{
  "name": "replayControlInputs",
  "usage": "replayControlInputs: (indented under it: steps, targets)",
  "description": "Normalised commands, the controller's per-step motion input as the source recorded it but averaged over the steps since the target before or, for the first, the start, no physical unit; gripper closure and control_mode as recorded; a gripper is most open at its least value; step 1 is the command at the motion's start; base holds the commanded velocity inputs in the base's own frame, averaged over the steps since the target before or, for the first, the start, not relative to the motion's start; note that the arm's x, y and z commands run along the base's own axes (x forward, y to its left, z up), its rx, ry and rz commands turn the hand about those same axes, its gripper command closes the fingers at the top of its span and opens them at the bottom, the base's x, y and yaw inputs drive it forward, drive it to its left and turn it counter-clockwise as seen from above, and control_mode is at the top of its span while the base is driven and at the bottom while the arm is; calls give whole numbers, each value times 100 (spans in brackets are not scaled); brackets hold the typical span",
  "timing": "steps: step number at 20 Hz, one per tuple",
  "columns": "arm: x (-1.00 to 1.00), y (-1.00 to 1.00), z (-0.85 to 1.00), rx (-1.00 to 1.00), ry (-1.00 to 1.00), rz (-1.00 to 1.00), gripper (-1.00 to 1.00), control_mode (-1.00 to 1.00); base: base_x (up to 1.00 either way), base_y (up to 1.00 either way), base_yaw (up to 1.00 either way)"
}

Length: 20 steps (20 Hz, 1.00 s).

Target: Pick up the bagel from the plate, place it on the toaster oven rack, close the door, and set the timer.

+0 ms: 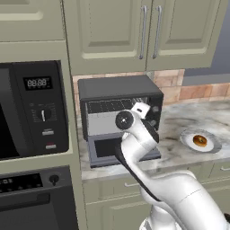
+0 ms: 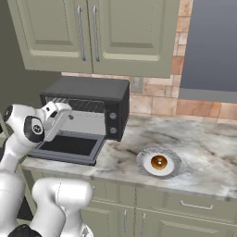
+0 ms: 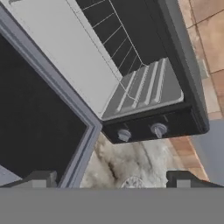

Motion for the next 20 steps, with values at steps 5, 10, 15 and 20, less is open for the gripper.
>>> replayControlInputs:
  steps: [5, 10, 15, 20]
  targets:
    - [29, 14, -4, -17, -9, 5, -100, -100, 0, 0, 0]
    - [41, 13, -6, -12, -3, 0, -100, -100, 0, 0, 0]
    - [45, 6, -14, -10, 0, 0, -100, -100, 0, 0, 0]
    - [42, 6, -17, -7, 0, 0, -100, -100, 0, 0, 0]
